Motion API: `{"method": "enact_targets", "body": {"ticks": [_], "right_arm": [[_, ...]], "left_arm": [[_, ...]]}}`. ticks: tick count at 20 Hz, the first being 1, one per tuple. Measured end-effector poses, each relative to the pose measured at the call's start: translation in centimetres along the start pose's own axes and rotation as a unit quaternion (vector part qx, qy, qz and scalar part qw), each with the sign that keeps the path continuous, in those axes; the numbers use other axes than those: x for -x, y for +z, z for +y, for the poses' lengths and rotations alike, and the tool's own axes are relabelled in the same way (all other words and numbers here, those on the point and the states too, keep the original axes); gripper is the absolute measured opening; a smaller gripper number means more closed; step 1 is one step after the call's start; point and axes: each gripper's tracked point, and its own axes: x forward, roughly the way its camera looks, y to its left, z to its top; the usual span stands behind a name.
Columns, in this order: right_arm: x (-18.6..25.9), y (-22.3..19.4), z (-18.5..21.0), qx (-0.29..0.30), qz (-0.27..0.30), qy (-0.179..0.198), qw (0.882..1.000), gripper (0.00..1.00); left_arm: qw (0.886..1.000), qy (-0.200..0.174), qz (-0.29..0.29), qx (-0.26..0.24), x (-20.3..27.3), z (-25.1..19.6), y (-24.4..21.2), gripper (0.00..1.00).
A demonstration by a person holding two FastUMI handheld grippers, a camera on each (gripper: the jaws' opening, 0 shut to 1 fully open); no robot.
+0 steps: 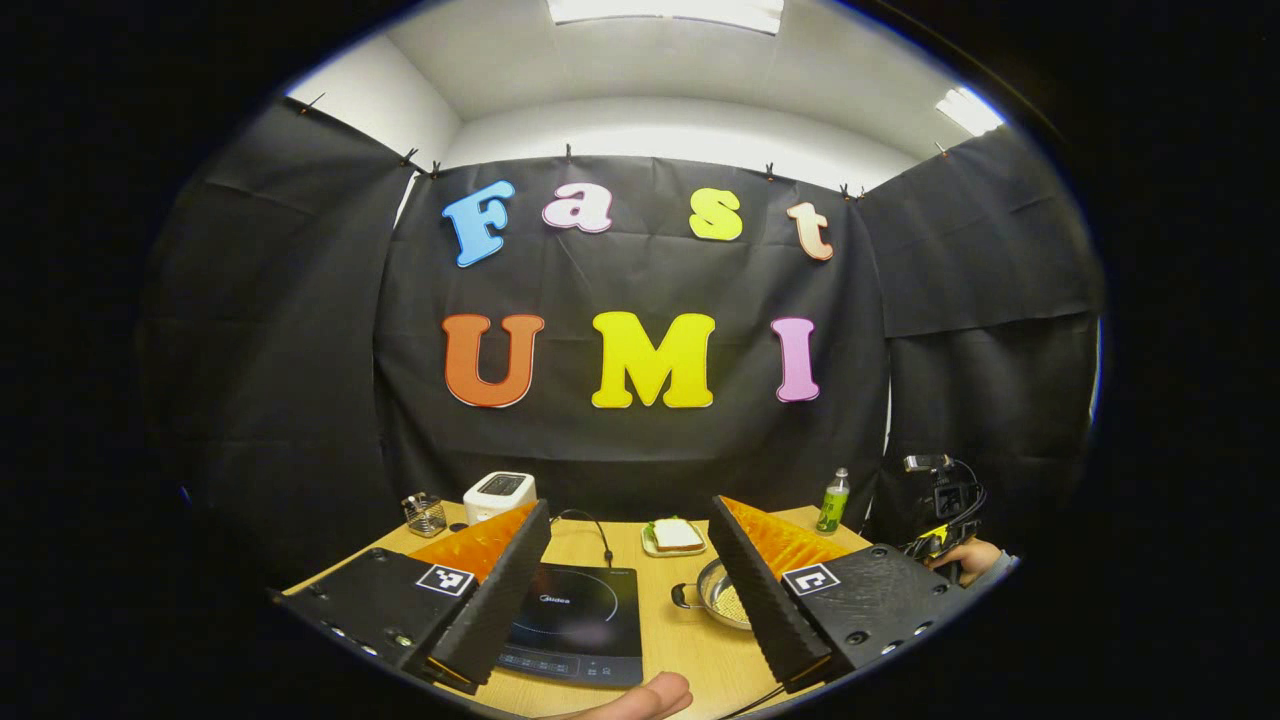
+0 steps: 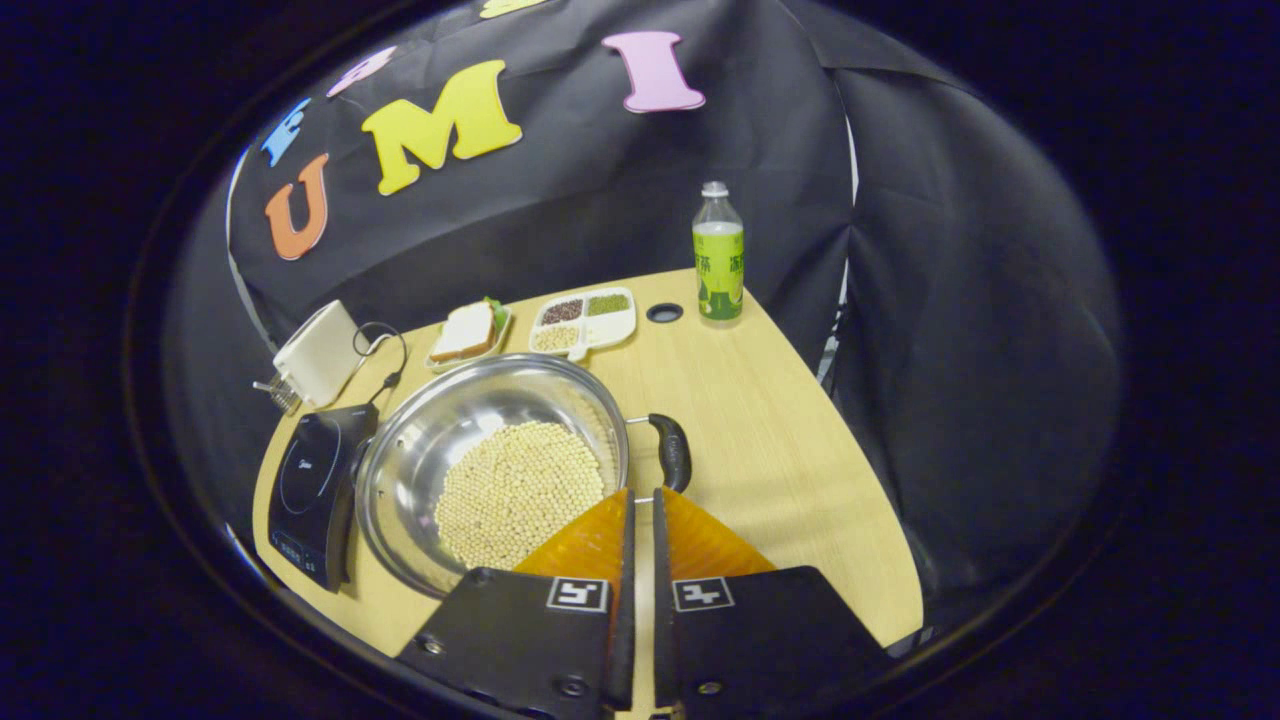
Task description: First push the handle of the pot to place it horizontally, then grasp the pot with both hands and set it on the induction cooktop.
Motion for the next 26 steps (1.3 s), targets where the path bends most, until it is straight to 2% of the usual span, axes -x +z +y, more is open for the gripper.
{"method": "enact_targets", "body": {"ticks": [1, 3, 4, 6, 10, 14, 18, 21, 26], "right_arm": [[0.8, 0.4, 0.0, 0.005, -0.010, -0.001, 1.000, 0.15], [2.3, 1.3, 0.5, 0.011, -0.026, 0.004, 1.000, 0.35], [2.9, 1.6, 0.3, 0.018, -0.032, 0.002, 0.999, 0.50], [3.6, 2.2, 0.3, 0.030, -0.040, -0.002, 0.999, 0.71], [4.5, 3.2, 0.3, 0.028, -0.039, 0.004, 0.999, 0.80], [4.5, 4.4, -0.1, 0.031, -0.029, 0.005, 0.999, 0.80], [3.8, 4.8, 0.2, 0.041, -0.004, 0.015, 0.999, 0.80], [2.4, 4.7, 0.4, 0.050, 0.020, 0.024, 0.998, 0.80], [-1.0, 3.8, 0.0, 0.037, 0.080, 0.037, 0.995, 0.81]], "left_arm": [[1.000, -0.004, 0.003, 0.006, -0.2, -0.3, -0.3, 0.96], [1.000, -0.013, 0.015, 0.016, -0.9, -1.2, -1.1, 0.96], [0.999, -0.017, 0.025, 0.021, -1.4, -1.6, -1.7, 0.95], [0.998, -0.029, 0.048, 0.028, -2.6, -2.7, -2.8, 0.95], [0.992, -0.043, 0.112, 0.029, -6.3, -4.5, -6.7, 0.95], [0.981, -0.060, 0.183, 0.025, -10.1, -6.4, -11.2, 0.95], [0.964, -0.073, 0.255, 0.027, -13.8, -7.7, -16.0, 0.95], [0.946, -0.073, 0.315, 0.025, -16.0, -8.4, -20.0, 0.95], [0.904, -0.079, 0.419, 0.033, -19.1, -9.0, -26.2, 0.96]]}}
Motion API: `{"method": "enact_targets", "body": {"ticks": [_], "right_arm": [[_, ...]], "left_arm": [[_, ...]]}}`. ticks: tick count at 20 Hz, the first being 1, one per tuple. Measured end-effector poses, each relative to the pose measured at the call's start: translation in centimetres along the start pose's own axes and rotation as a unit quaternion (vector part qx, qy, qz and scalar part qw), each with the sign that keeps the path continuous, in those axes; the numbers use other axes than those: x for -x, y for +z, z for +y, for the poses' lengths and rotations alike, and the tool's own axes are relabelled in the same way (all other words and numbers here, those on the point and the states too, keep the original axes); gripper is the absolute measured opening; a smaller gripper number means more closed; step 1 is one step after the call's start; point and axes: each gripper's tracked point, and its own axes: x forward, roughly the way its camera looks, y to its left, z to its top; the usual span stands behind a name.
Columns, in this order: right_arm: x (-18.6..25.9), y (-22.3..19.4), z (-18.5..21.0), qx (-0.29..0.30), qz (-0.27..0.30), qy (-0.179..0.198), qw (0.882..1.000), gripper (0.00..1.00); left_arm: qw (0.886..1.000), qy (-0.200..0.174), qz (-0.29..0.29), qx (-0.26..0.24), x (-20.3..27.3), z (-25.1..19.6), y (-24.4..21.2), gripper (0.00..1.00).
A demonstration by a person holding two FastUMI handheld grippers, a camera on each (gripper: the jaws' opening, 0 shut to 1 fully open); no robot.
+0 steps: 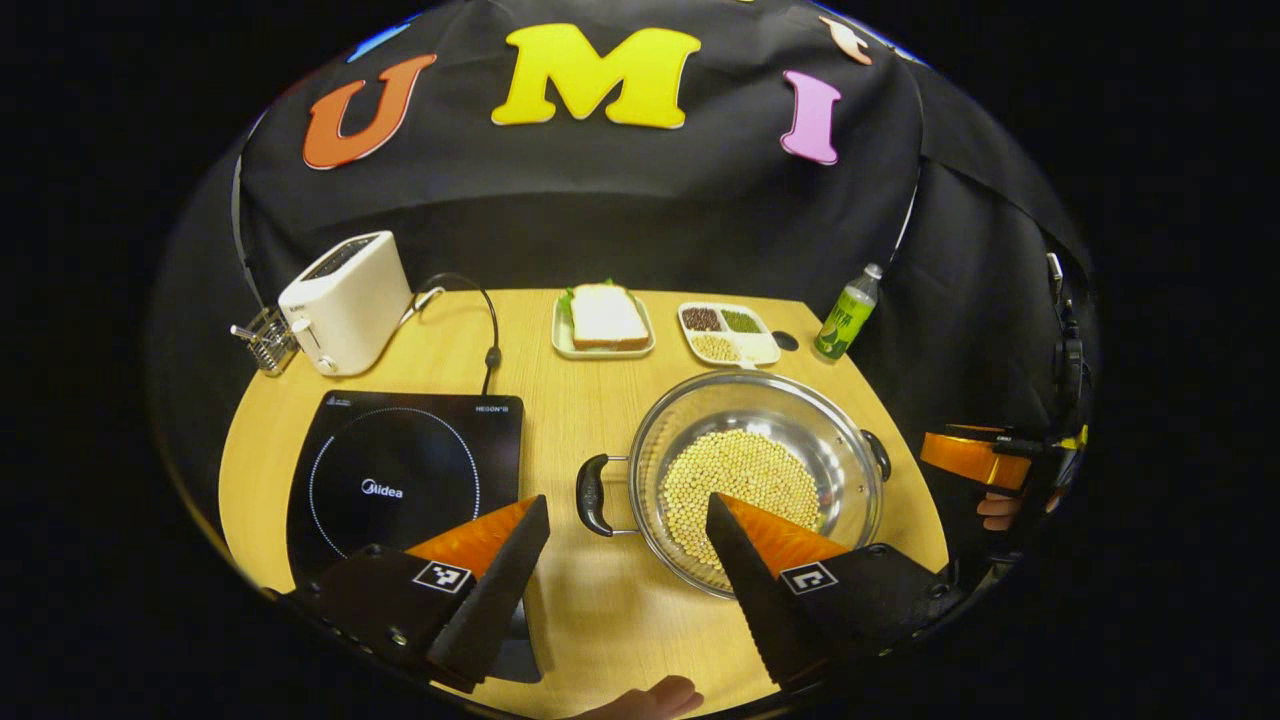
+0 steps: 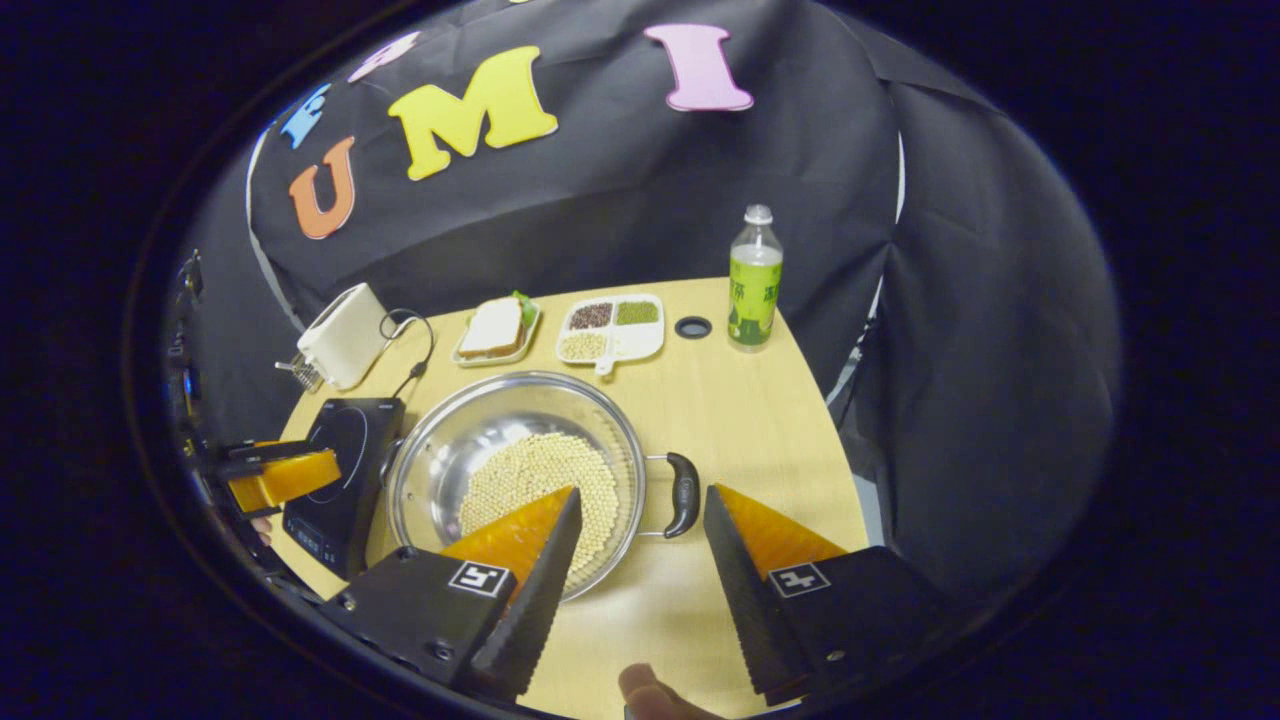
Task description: First push the handle of the pot to place it horizontally, then grasp the pot with both hands and set it on the induction cooktop.
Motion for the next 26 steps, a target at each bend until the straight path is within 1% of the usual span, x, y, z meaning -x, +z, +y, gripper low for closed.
{"method": "enact_targets", "body": {"ticks": [3, 5, 7, 10, 11, 12, 14, 17, 19, 20, 21, 22, 23, 24, 25, 26], "right_arm": [[-2.1, -0.2, -1.3, -0.011, 0.020, 0.000, 1.000, 0.80], [-3.4, -0.6, -1.8, -0.022, 0.031, 0.000, 0.999, 0.79], [-4.5, -0.9, -1.9, -0.028, 0.037, 0.006, 0.999, 0.79], [-6.1, -1.1, -2.3, -0.037, 0.037, 0.009, 0.999, 0.79], [-6.6, -1.1, -2.3, -0.040, 0.038, 0.010, 0.998, 0.79], [-7.0, -1.4, -2.4, -0.044, 0.042, 0.009, 0.998, 0.78], [-7.8, -1.9, -2.3, -0.051, 0.051, 0.014, 0.997, 0.78], [-8.4, -2.1, -2.0, -0.058, 0.055, 0.022, 0.997, 0.78], [-8.6, -2.1, -1.8, -0.058, 0.060, 0.024, 0.996, 0.77], [-8.7, -2.1, -1.7, -0.058, 0.059, 0.027, 0.996, 0.74], [-8.7, -2.1, -1.4, -0.059, 0.060, 0.028, 0.996, 0.73], [-8.8, -2.0, -1.4, -0.059, 0.059, 0.025, 0.996, 0.67], [-8.8, -2.1, -1.4, -0.056, 0.059, 0.023, 0.996, 0.63], [-8.8, -2.1, -1.5, -0.052, 0.057, 0.020, 0.997, 0.63], [-8.8, -2.1, -1.4, -0.048, 0.055, 0.018, 0.997, 0.63], [-8.9, -2.1, -1.4, -0.045, 0.054, 0.016, 0.997, 0.62]], "left_arm": [[0.999, 0.011, 0.038, 0.003, -3.1, 1.4, -0.5, 0.96], [0.998, 0.010, 0.058, 0.012, -4.6, 1.6, -1.1, 0.95], [0.998, 0.018, 0.061, 0.006, -5.6, 1.9, -1.2, 0.95], [0.998, 0.015, 0.062, -0.006, -6.9, 1.0, -1.6, 0.94], [0.998, 0.019, 0.061, -0.006, -7.2, 1.0, -1.5, 0.81], [0.998, 0.020, 0.059, -0.008, -7.7, 1.0, -1.6, 0.93], [0.998, 0.023, 0.060, -0.013, -8.2, 1.0, -1.7, 0.89], [0.998, 0.025, 0.060, -0.012, -9.2, 1.1, -1.7, 0.88], [0.997, 0.030, 0.064, -0.016, -9.1, 1.4, -1.5, 0.83], [0.997, 0.033, 0.067, -0.016, -9.4, 1.5, -1.7, 0.80], [0.997, 0.034, 0.073, -0.013, -9.5, 1.6, -2.1, 0.77], [0.997, 0.037, 0.071, -0.013, -9.5, 1.8, -2.1, 0.84], [0.997, 0.039, 0.071, -0.010, -9.5, 2.0, -2.0, 0.70], [0.997, 0.037, 0.070, -0.005, -9.7, 1.9, -2.1, 0.75], [0.997, 0.036, 0.071, -0.002, -9.7, 1.9, -2.1, 0.65], [0.997, 0.035, 0.071, -0.003, -9.7, 2.0, -2.1, 0.63]]}}
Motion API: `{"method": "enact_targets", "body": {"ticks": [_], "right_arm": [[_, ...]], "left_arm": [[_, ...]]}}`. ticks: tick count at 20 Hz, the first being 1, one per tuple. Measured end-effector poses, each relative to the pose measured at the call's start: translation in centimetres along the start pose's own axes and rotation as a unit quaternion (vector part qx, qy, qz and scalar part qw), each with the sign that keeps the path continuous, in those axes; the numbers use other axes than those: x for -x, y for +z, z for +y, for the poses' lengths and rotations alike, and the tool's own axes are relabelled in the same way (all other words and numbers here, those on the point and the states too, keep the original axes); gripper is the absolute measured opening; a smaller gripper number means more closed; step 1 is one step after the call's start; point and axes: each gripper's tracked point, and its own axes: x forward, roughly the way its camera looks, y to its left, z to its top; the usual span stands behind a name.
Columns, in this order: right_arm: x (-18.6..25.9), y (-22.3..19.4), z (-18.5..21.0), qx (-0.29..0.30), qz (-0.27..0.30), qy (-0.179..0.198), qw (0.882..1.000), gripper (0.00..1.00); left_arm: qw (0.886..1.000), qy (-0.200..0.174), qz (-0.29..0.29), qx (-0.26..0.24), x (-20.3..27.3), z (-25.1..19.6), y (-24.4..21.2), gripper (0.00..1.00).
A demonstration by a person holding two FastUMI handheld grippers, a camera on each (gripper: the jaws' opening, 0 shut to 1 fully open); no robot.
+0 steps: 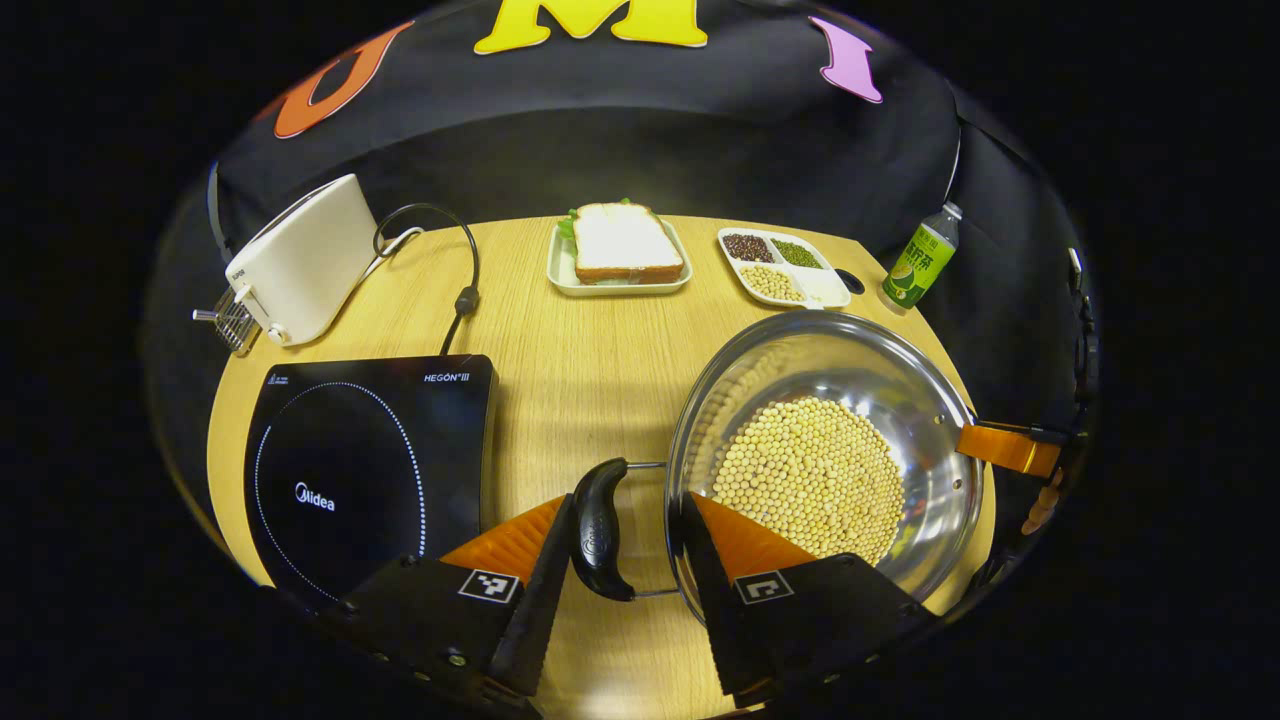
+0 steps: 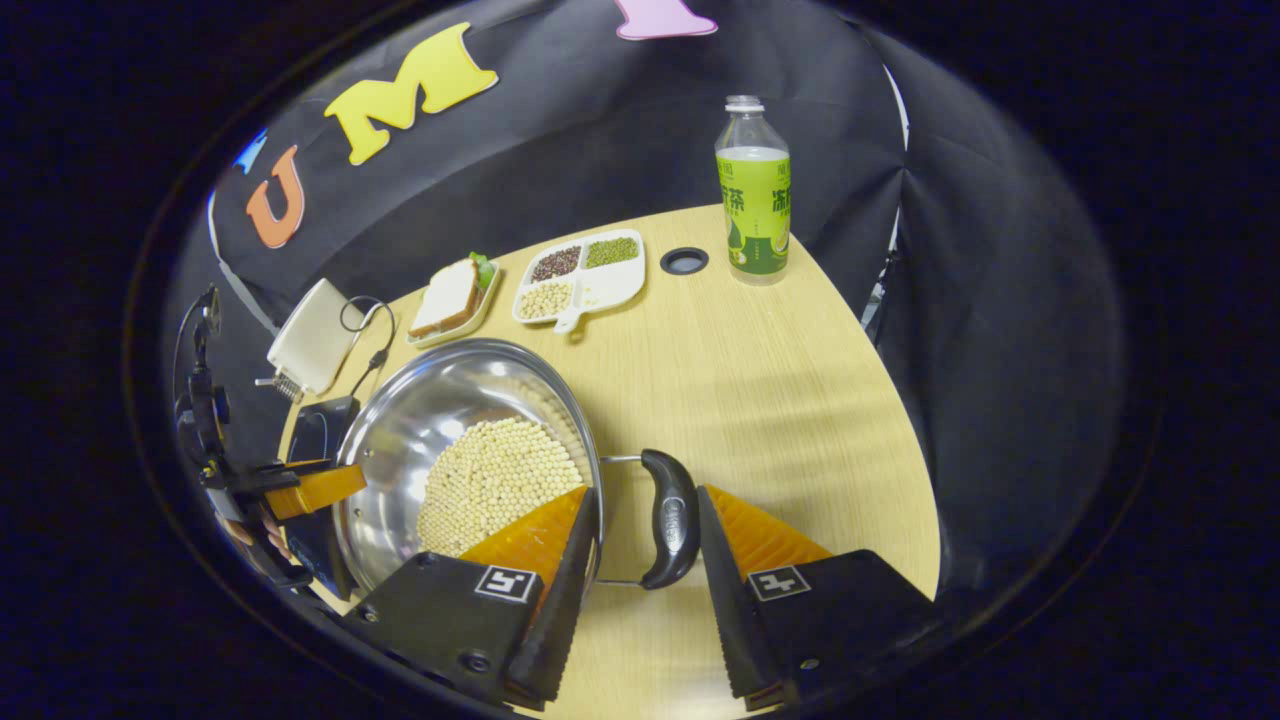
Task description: First push the handle of the pot to place it horizontally, then grasp the pot with both hands and set it on the induction cooktop.
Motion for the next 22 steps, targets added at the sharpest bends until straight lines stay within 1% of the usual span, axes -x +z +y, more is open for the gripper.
{"method": "enact_targets", "body": {"ticks": [1, 2, 3, 4, 6, 7, 8, 11, 15, 18, 22], "right_arm": [[-0.1, 0.1, 0.0, 0.002, -0.002, -0.003, 1.000, 0.62], [-0.1, 0.1, 0.0, 0.009, -0.002, -0.007, 1.000, 0.62], [-0.2, 0.1, 0.0, 0.015, -0.003, -0.011, 1.000, 0.63], [-0.2, 0.1, -0.1, 0.018, -0.005, -0.012, 1.000, 0.63], [-0.2, 0.1, 0.1, 0.016, -0.005, -0.015, 1.000, 0.62], [-0.2, 0.0, 0.0, 0.017, -0.005, -0.016, 1.000, 0.60], [-0.1, 0.0, 0.1, 0.011, -0.005, -0.017, 1.000, 0.59], [0.0, -0.1, 0.3, 0.013, -0.004, -0.018, 1.000, 0.55], [0.6, -0.6, 0.3, 0.007, 0.002, -0.020, 1.000, 0.55], [1.8, -0.5, 0.6, 0.008, -0.004, -0.023, 1.000, 0.55], [4.4, 0.3, 1.7, 0.021, -0.021, -0.029, 0.999, 0.55]], "left_arm": [[1.000, 0.000, 0.001, 0.001, 0.1, 0.0, 0.0, 0.74], [1.000, 0.000, 0.001, 0.000, 0.0, 0.0, 0.0, 0.72], [1.000, 0.000, 0.003, -0.001, 0.1, 0.0, -0.1, 0.61], [1.000, -0.001, 0.003, -0.001, 0.1, 0.0, -0.1, 0.60], [1.000, -0.002, 0.003, -0.001, 0.2, 0.0, -0.1, 0.59], [1.000, -0.003, 0.001, -0.002, 0.1, 0.1, 0.0, 0.70], [1.000, -0.002, 0.003, -0.002, 0.1, 0.1, -0.1, 0.57], [1.000, -0.001, 0.007, -0.001, 0.4, 0.1, -0.3, 0.57], [1.000, -0.005, 0.006, 0.001, 1.2, -0.2, -0.5, 0.57], [1.000, -0.010, -0.001, 0.000, 2.1, -0.1, -0.3, 0.57], [1.000, -0.017, -0.016, 0.008, 4.3, 0.2, 0.3, 0.57]]}}
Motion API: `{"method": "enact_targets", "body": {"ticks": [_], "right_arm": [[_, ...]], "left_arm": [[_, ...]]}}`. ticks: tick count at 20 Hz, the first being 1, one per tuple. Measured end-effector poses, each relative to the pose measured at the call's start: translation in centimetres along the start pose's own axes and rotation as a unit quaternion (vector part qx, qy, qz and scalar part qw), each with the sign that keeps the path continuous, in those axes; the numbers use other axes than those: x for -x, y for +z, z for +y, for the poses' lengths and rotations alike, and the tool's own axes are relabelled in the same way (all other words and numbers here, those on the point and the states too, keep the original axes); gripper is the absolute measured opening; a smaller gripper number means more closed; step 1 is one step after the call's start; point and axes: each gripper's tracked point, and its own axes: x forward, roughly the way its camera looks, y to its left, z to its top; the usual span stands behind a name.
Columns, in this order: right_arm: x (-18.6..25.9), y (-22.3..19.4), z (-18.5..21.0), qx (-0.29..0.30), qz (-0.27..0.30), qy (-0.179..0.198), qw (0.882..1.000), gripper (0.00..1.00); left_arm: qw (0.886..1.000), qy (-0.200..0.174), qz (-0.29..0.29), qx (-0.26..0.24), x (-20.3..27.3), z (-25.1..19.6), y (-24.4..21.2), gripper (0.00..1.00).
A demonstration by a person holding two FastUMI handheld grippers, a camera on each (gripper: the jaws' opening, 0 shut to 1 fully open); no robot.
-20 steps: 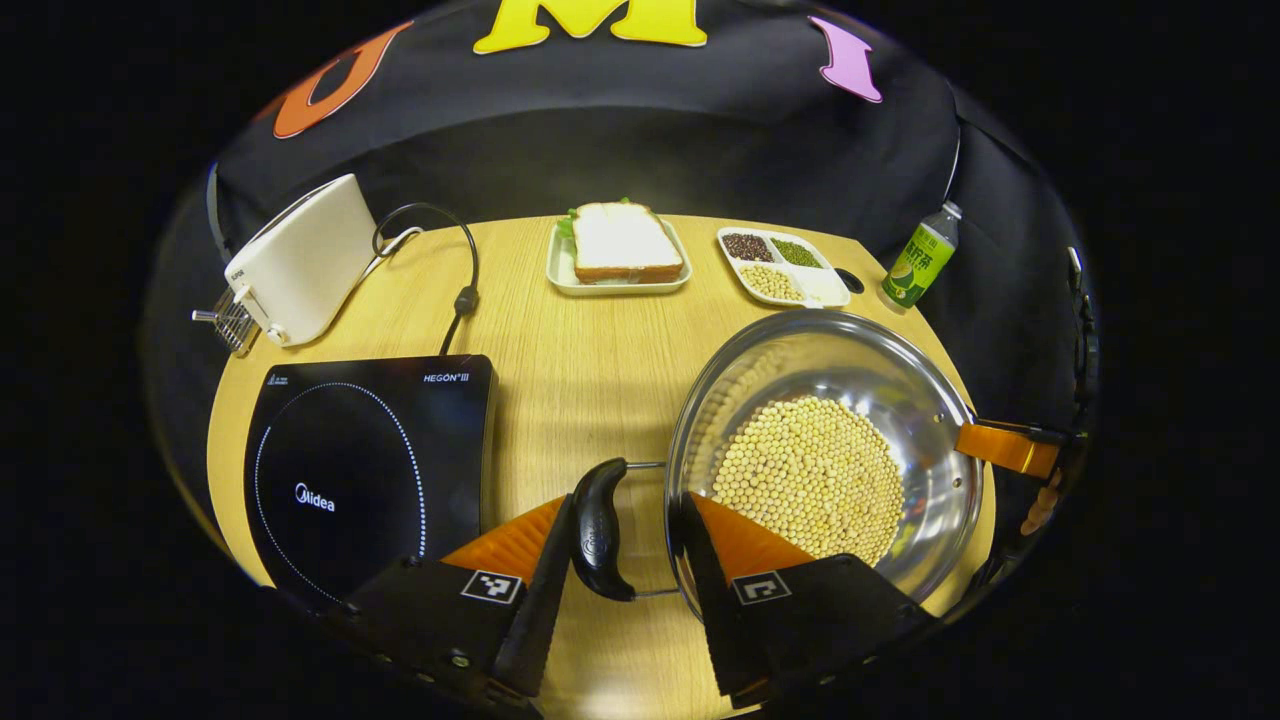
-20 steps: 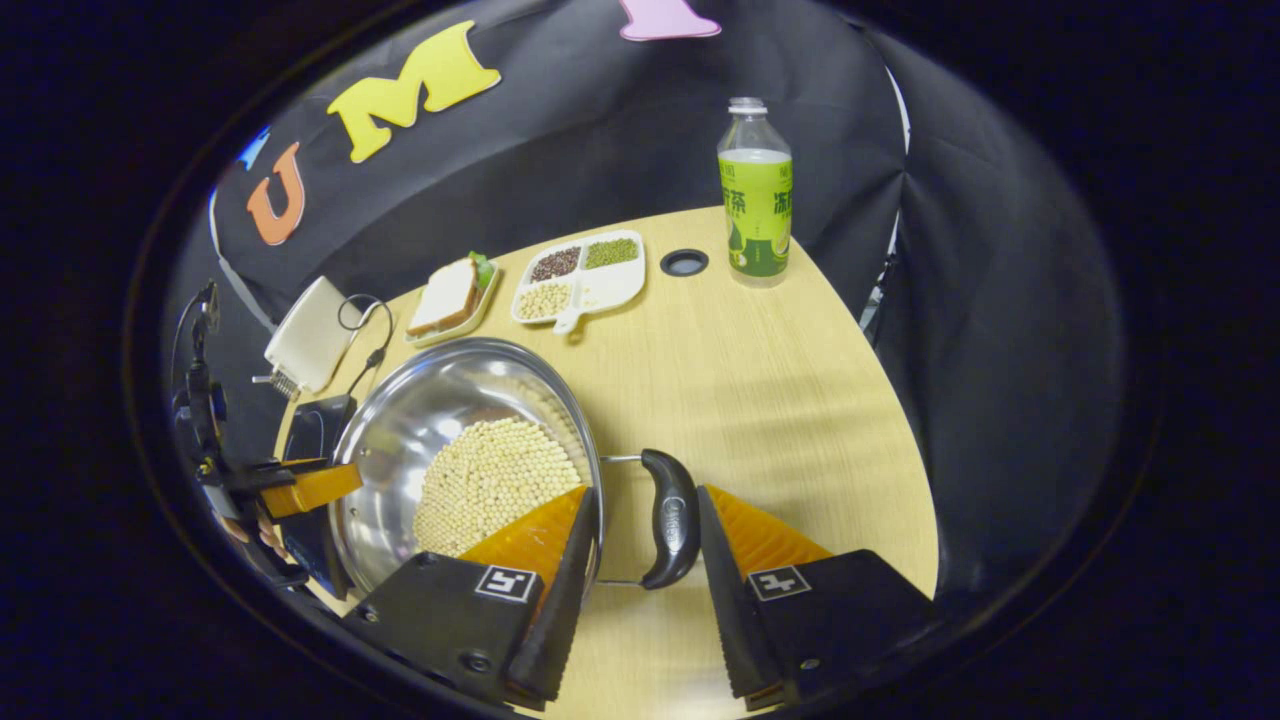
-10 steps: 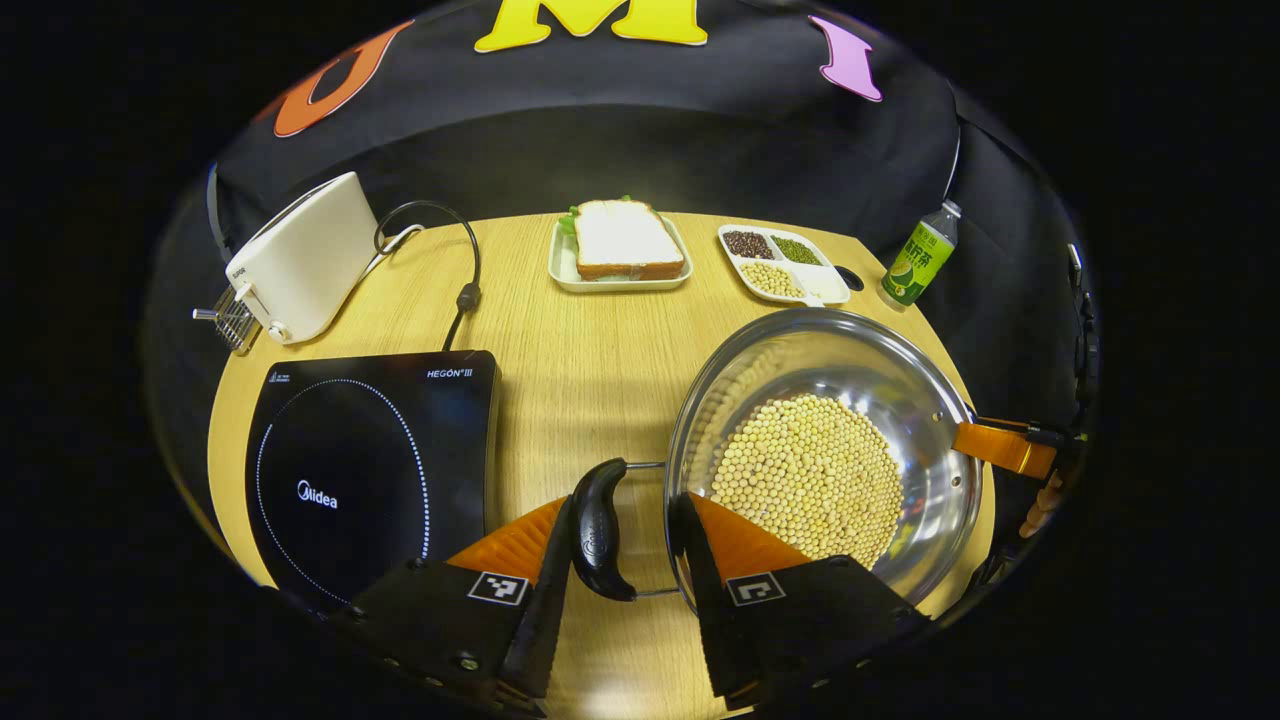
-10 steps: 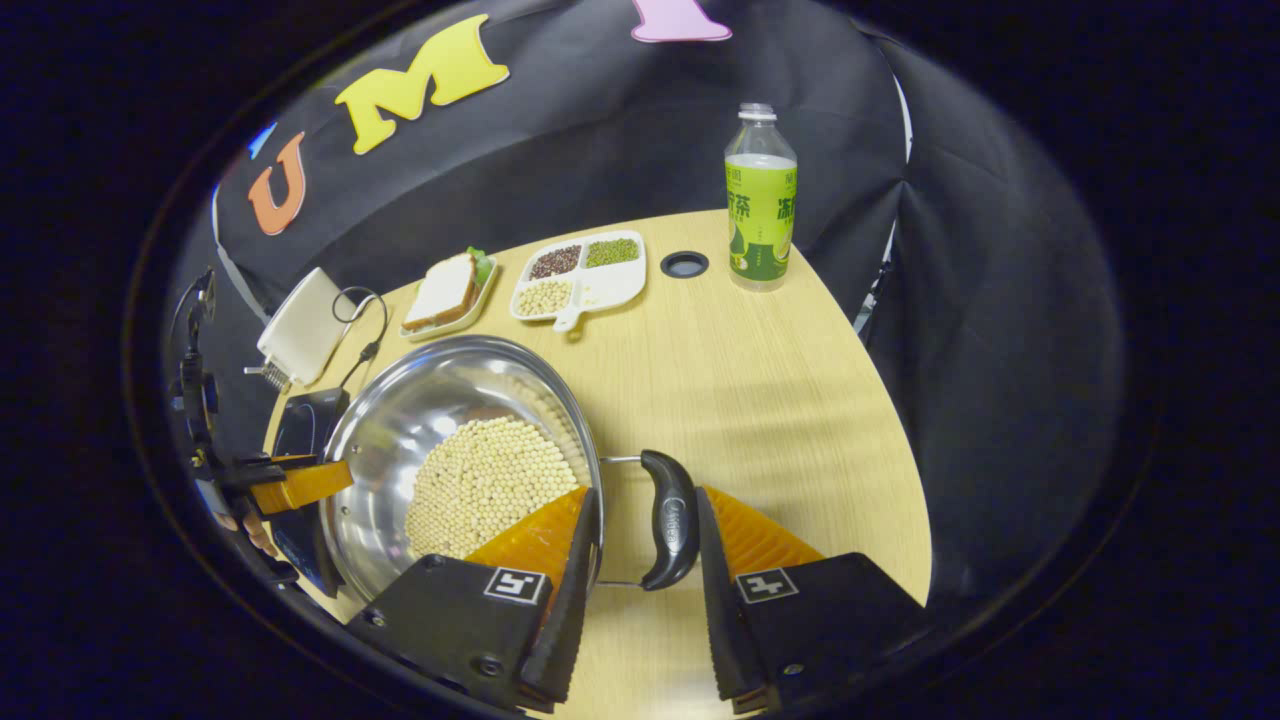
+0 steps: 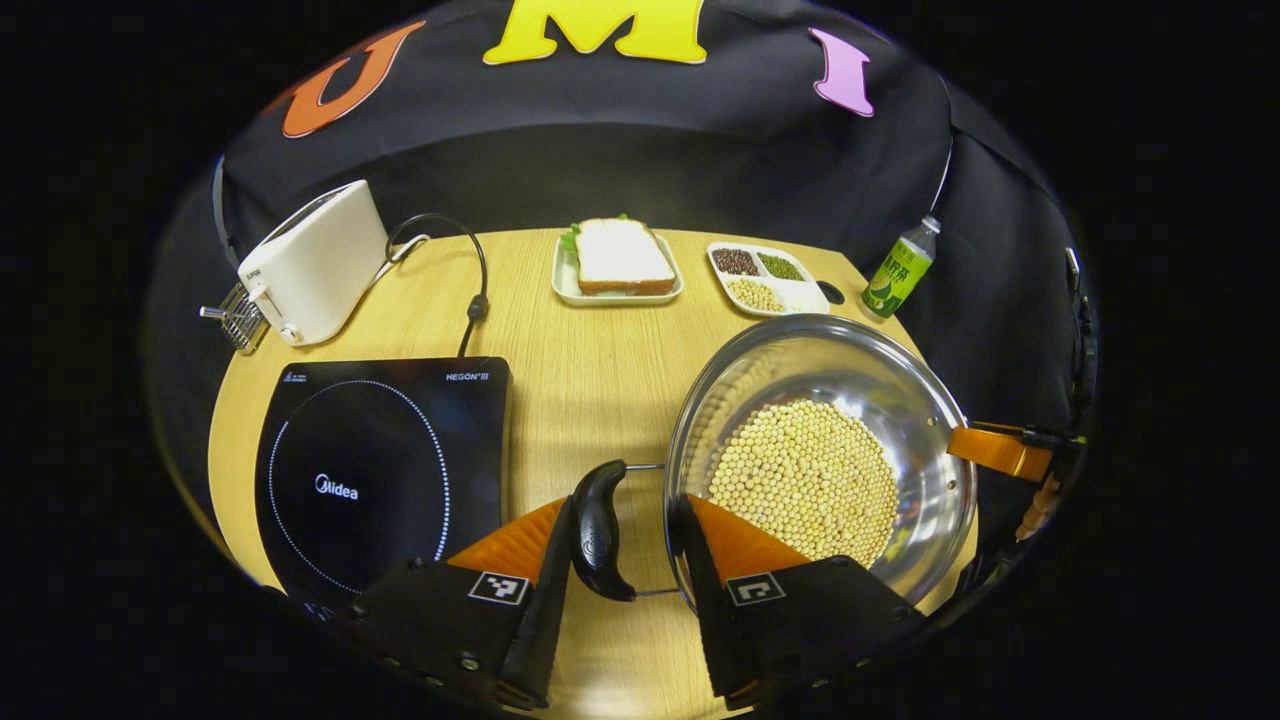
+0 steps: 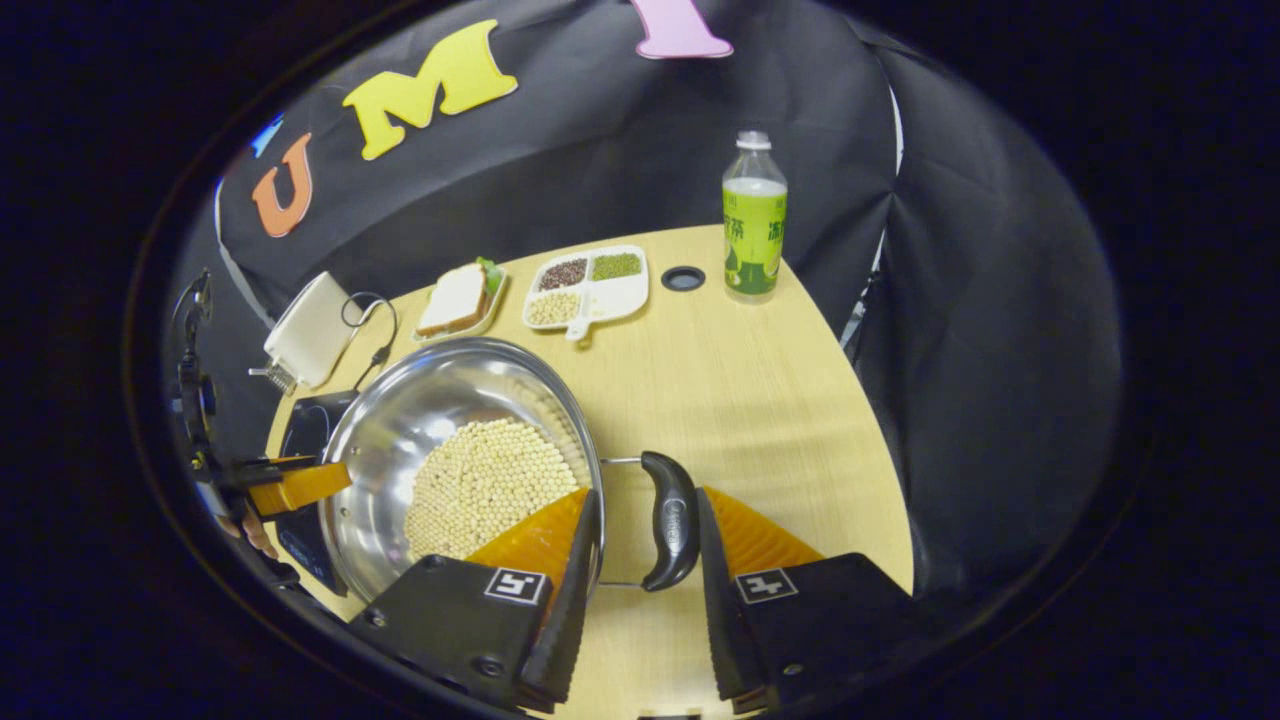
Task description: First push the handle of the pot to place it horizontally, then grasp the pot with both hands and set it on the induction cooktop.
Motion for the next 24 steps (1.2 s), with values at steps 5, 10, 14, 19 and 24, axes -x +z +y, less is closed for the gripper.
{"method": "enact_targets", "body": {"ticks": [5, 10, 14, 19, 24], "right_arm": [[3.7, 1.2, 2.8, 0.015, -0.017, 0.000, 1.000, 0.55], [6.5, 2.2, 7.7, 0.023, -0.029, 0.015, 0.999, 0.55], [7.8, 2.7, 12.4, 0.038, -0.036, 0.028, 0.998, 0.55], [7.6, 2.5, 18.2, 0.057, -0.036, 0.043, 0.997, 0.55], [6.3, 2.4, 24.1, 0.072, -0.029, 0.059, 0.995, 0.55]], "left_arm": [[1.000, -0.007, -0.021, 0.011, 4.1, 1.8, 1.0, 0.57], [0.999, -0.006, -0.046, 0.027, 8.8, 5.4, 2.1, 0.57], [0.997, -0.001, -0.062, 0.045, 12.0, 9.4, 2.3, 0.57], [0.996, 0.012, -0.069, 0.062, 14.3, 14.7, 2.0, 0.57], [0.994, 0.027, -0.074, 0.082, 15.2, 20.3, 1.3, 0.57]]}}
